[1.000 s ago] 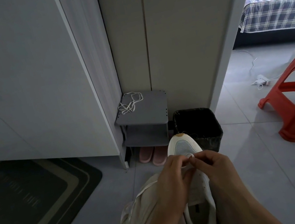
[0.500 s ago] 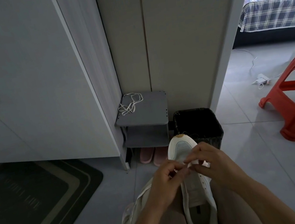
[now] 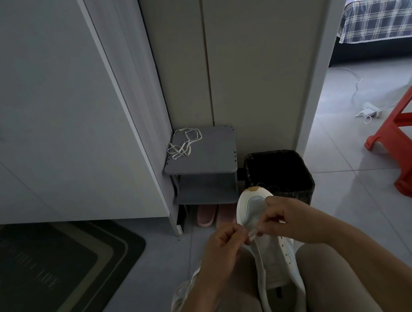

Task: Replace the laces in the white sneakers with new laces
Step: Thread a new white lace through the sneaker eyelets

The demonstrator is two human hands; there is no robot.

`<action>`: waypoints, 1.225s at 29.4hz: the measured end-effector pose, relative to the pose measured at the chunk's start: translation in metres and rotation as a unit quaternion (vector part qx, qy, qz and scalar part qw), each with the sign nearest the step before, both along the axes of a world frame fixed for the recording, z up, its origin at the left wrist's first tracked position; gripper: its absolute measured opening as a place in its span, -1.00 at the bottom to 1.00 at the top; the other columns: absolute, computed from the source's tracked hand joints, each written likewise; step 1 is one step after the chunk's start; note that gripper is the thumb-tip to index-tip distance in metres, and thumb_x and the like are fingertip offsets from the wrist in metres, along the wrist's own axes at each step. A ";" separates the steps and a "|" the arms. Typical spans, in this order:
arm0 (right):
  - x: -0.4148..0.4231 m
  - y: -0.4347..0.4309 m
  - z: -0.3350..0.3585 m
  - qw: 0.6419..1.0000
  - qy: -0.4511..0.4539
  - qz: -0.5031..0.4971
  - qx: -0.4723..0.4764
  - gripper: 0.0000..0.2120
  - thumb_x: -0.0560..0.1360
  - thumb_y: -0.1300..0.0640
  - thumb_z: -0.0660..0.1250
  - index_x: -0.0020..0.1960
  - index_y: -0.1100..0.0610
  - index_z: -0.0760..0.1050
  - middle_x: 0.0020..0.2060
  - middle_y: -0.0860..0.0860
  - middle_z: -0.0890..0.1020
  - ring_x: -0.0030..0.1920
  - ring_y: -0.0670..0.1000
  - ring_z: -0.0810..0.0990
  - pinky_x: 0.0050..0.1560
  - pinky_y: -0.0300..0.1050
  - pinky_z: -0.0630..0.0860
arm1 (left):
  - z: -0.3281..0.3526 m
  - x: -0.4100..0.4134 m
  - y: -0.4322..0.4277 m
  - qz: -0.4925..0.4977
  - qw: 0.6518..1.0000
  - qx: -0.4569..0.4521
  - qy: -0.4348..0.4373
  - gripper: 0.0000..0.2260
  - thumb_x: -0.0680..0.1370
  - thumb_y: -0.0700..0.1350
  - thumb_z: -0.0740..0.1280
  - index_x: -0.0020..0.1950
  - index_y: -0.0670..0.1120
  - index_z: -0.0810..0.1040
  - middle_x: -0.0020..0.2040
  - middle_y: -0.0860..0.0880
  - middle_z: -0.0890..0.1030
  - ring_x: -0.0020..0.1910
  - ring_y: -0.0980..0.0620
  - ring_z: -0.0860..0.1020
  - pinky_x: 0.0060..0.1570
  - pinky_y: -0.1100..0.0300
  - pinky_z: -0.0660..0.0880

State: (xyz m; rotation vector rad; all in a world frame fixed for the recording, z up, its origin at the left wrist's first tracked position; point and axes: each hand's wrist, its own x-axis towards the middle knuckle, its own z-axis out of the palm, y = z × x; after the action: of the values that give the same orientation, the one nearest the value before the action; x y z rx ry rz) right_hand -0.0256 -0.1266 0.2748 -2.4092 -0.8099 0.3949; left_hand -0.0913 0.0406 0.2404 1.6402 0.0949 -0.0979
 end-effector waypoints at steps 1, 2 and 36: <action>0.002 0.000 0.000 1.000 0.009 0.001 0.001 -0.90 0.48 -0.01 0.30 -0.15 -0.05 0.58 -0.21 -0.08 0.43 -0.23 -0.16 0.40 -0.17 -0.33 0.37 | 0.000 0.000 0.000 -0.005 1.000 -0.003 0.002 -0.77 0.56 -0.18 0.24 -0.30 -0.05 0.51 -0.41 0.11 0.48 -0.49 0.21 0.32 -0.41 0.35 0.27; 0.003 0.000 0.001 1.000 0.017 0.003 0.004 -0.90 0.48 0.00 0.30 -0.19 -0.11 0.55 -0.21 -0.06 0.44 -0.23 -0.16 0.40 -0.17 -0.34 0.37 | 0.001 0.001 0.000 -0.007 1.000 -0.008 0.006 -0.77 0.56 -0.19 0.23 -0.29 -0.06 0.51 -0.44 0.12 0.48 -0.50 0.21 0.31 -0.42 0.35 0.26; -0.018 -0.020 -0.021 0.984 0.015 -0.157 0.080 -0.84 0.46 0.12 0.36 -0.17 -0.09 0.40 -0.12 -0.10 0.49 -0.16 -0.14 0.50 -0.17 -0.45 0.45 | -0.006 -0.012 -0.001 -0.025 0.930 0.343 -0.128 -0.70 0.58 -0.09 0.23 0.31 0.04 0.37 0.15 0.21 0.40 0.02 0.29 0.42 -0.08 0.55 0.29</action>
State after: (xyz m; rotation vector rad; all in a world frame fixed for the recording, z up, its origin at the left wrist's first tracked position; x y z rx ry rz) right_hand -0.0435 -0.1470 0.2536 -2.3217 -0.4190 0.2321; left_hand -0.1032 0.0394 0.2341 2.3414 -0.1294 0.1294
